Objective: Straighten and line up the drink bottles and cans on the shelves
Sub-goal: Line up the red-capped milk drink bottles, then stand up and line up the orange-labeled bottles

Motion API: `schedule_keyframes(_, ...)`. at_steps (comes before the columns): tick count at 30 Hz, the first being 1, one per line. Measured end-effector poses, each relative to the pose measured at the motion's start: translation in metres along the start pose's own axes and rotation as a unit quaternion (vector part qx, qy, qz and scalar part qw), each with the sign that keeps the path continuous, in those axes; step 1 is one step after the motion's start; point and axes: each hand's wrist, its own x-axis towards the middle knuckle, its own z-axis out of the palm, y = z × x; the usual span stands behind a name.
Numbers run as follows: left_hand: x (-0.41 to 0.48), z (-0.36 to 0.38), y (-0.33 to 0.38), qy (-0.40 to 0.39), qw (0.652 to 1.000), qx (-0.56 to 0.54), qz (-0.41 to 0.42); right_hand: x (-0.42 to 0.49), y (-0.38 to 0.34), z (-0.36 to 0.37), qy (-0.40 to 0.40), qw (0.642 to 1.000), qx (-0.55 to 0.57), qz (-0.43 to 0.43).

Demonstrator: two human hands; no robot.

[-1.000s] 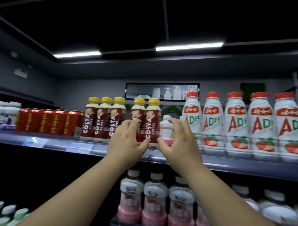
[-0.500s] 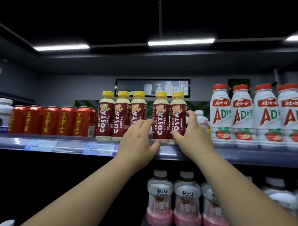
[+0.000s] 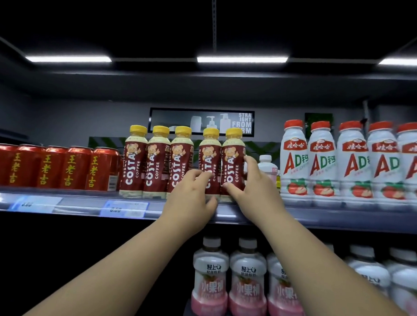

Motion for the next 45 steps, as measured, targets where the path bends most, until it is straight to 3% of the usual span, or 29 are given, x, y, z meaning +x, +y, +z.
schedule_keyframes(17, -0.024, -0.02, -0.012, -0.006, 0.999, -0.006, 0.041, -0.007, -0.007, -0.005, -0.035, 0.999, -0.025, 0.018)
schedule_keyframes(23, -0.034, -0.027, -0.022, -0.008, 0.998, 0.012, 0.06, -0.038, -0.013, -0.006, -0.016, 0.991, -0.13, -0.033)
schedule_keyframes(30, -0.063, -0.029, -0.012, -0.073, 0.993, 0.065, 0.063, -0.088, -0.011, -0.017, -0.098, 0.967, -0.233, -0.022)
schedule_keyframes(45, -0.204, -0.078, 0.068, -0.201, 0.977, 0.062, -0.019, -0.26, 0.007, -0.123, -0.21, 0.962, -0.138, 0.103)
